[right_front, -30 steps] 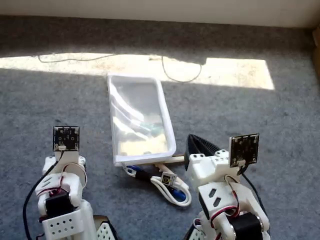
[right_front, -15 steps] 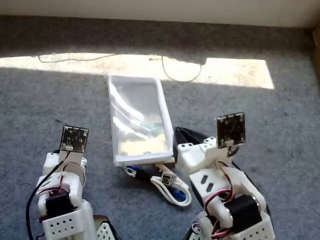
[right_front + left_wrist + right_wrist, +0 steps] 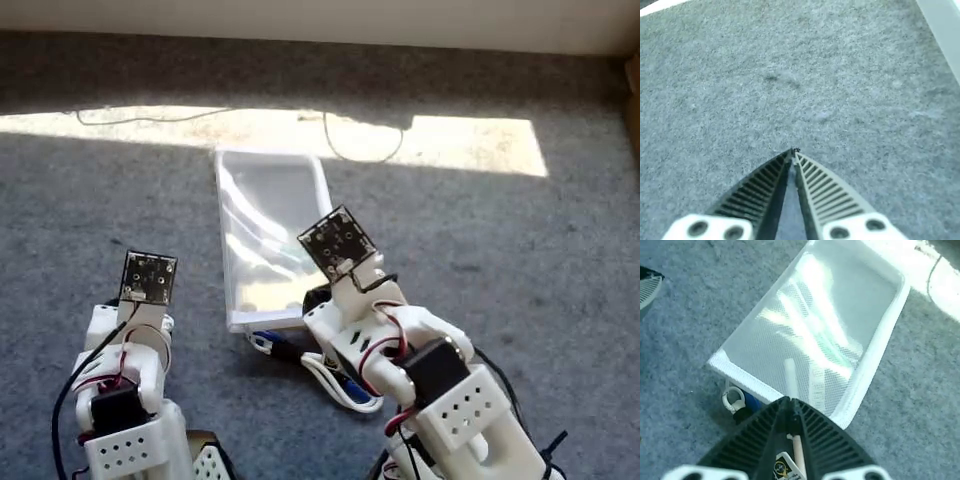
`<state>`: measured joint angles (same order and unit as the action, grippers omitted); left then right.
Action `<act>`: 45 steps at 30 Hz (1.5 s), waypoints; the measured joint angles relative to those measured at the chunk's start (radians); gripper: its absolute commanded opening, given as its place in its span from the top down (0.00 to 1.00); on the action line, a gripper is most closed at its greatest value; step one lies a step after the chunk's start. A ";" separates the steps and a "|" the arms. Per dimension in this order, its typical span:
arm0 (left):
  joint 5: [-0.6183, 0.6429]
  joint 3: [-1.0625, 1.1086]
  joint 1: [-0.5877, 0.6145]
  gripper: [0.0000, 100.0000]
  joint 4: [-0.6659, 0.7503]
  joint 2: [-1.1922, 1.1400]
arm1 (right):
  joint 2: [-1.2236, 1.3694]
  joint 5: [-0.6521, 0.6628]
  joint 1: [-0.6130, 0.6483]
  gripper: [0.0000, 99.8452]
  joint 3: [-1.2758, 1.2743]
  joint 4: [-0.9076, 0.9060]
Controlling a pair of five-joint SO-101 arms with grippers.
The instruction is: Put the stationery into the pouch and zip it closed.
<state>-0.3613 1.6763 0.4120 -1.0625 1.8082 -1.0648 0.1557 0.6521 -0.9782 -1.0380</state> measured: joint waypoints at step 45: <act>0.207 0.000 0.172 0.70 0.000 0.000 | 0.764 0.044 0.285 0.84 0.176 0.057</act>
<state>-0.1542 1.6763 0.5838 -1.0625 1.8082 -0.3007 0.2002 0.9375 -0.8017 -0.9812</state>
